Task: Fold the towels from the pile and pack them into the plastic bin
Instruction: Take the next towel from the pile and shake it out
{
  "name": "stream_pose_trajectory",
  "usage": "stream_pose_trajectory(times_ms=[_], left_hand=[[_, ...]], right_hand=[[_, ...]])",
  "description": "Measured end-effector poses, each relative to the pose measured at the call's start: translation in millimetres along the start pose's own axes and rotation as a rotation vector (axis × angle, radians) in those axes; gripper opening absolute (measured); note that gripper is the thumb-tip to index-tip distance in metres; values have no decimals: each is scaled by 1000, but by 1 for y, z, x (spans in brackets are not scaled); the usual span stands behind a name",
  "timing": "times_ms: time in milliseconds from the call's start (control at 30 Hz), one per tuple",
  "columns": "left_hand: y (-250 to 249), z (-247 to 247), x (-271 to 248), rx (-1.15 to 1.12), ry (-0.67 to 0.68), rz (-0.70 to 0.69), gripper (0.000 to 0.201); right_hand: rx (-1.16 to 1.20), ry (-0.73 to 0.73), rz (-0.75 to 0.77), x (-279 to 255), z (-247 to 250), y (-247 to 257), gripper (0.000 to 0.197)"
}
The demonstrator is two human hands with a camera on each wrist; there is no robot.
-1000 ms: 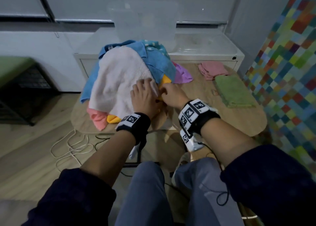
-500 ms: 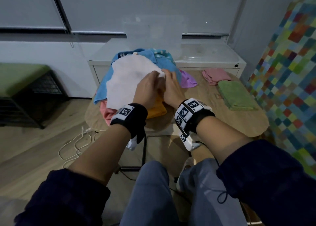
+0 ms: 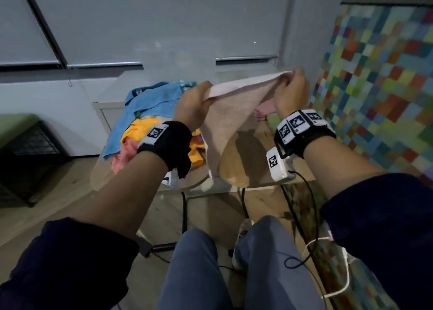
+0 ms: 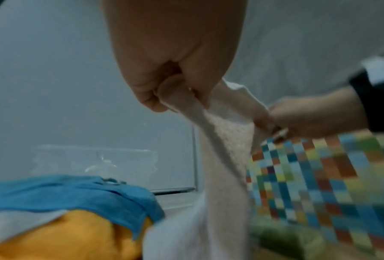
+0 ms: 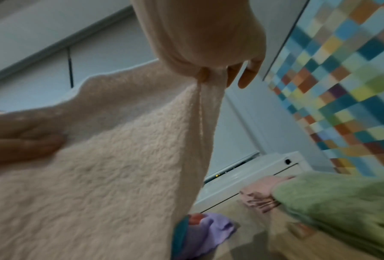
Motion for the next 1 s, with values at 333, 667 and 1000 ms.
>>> stream_pose_trajectory(times_ms=[333, 667, 1000], left_hand=[[30, -23, 24, -385, -294, 109, 19], [65, -16, 66, -386, -417, 245, 41], [41, -31, 21, -652, -87, 316, 36]], right_hand=[[-158, 176, -62, 44, 26, -52, 34], [229, 284, -175, 62, -10, -15, 29], [384, 175, -194, 26, 38, -27, 34]])
Point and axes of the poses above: each hand's wrist, its own x-axis towards the middle knuckle, its own z-axis out of the back of the hand, y = z × x, the point moved 6 cm from there along x, towards the middle knuckle, and after that the axes turned 10 degrees about -z, right-handed, at the moved point
